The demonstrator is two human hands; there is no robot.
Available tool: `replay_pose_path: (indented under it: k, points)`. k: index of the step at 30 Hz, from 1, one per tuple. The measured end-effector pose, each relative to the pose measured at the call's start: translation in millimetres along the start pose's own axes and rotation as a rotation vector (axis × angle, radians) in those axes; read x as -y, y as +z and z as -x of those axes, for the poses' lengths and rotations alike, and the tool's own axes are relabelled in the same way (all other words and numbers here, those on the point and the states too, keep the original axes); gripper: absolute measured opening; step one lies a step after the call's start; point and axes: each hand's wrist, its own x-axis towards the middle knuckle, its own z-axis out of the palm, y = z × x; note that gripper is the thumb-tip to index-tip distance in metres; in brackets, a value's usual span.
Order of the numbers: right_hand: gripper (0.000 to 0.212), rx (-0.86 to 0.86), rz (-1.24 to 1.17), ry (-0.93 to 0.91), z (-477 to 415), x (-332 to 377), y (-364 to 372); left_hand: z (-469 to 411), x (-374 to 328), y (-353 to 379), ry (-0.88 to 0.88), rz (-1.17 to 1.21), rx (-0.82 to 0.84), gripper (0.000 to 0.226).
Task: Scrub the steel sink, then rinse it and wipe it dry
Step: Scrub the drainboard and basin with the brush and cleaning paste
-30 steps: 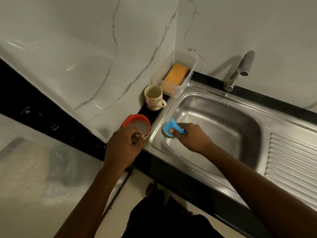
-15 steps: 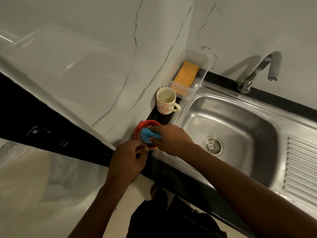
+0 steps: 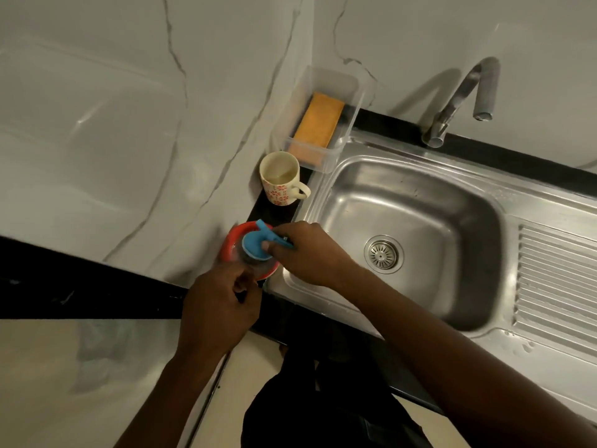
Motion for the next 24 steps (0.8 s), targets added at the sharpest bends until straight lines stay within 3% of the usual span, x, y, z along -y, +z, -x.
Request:
replay_pose_path:
  k: [7,12,17,19,21,24]
  points:
    - [0.022,0.007,-0.615,0.333,48.1,-73.8,-56.9,-2.2,-37.6,32.8,0.022,0.0,0.062,0.013]
    - [0.017,-0.033,-0.793,0.642,54.6,-141.8,-51.2,-7.9,-52.2,56.6,0.039,-0.004,0.119,0.015]
    - [0.039,0.037,-0.925,0.743,26.1,-153.5,-12.8,-21.6,-53.4,70.3,0.095,-0.025,0.196,0.014]
    - [0.037,0.071,-1.008,0.784,5.7,-151.6,2.1,-30.5,-52.7,71.4,0.119,-0.025,0.223,0.013]
    - [0.032,0.02,-1.129,0.857,-18.3,-152.5,15.8,-39.9,-51.2,69.5,0.135,-0.04,0.245,0.013]
    - [0.027,-0.201,-1.286,0.902,-60.6,-157.3,12.4,-52.5,-49.6,65.5,0.171,-0.049,0.275,0.01]
